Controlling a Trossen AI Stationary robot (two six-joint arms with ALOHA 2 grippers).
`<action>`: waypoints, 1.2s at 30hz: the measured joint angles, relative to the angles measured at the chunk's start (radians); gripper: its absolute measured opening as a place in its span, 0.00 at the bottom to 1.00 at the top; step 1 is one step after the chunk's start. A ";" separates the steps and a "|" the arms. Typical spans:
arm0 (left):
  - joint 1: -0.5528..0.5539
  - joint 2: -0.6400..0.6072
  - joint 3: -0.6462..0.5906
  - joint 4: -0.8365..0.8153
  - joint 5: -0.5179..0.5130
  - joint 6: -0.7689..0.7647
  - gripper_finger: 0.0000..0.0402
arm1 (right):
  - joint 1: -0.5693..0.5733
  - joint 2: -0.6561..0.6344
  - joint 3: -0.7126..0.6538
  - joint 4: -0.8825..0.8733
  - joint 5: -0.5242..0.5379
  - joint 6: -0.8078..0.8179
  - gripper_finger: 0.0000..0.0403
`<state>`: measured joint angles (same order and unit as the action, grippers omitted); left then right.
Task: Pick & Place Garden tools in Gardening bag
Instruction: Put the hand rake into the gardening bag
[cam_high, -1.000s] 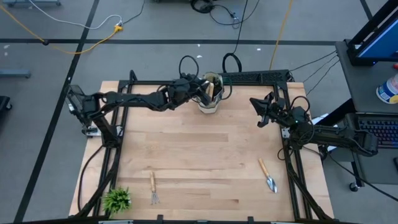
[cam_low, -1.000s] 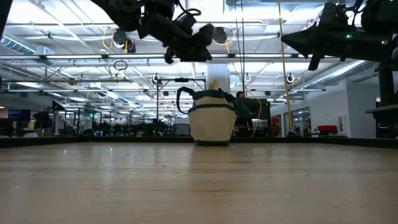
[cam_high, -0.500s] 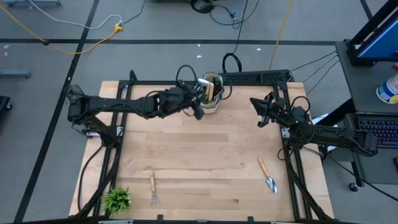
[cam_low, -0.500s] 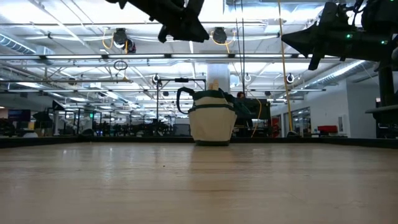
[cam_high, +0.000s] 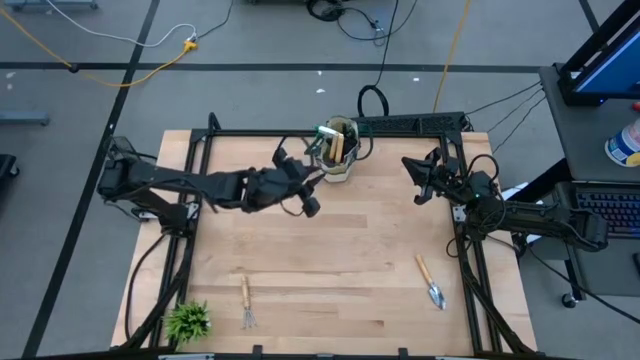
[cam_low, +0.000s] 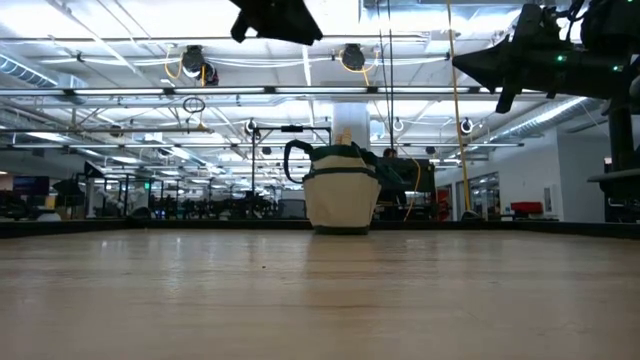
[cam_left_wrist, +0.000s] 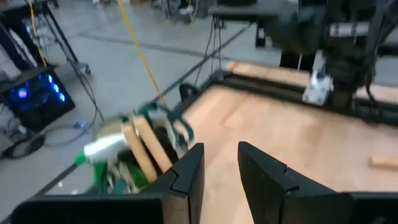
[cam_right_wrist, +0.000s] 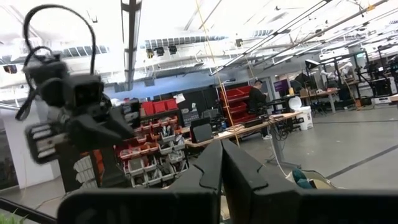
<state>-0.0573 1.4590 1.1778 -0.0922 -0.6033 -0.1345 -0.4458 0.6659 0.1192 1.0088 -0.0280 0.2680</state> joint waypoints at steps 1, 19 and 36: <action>-0.015 -0.005 -0.001 -0.026 -0.013 -0.019 0.26 | 0.000 0.000 0.000 0.000 0.000 0.000 0.00; -0.318 -0.039 -0.002 -0.428 0.002 -0.550 0.26 | 0.000 0.000 0.000 -0.027 0.000 0.000 0.00; -0.529 -0.038 -0.002 -0.873 0.307 -1.434 0.26 | 0.000 0.000 0.000 -0.028 0.000 0.000 0.00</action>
<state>-0.5861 1.4206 1.1759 -0.9657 -0.2962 -1.5690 -0.4458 0.6659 0.1194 0.9806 -0.0280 0.2680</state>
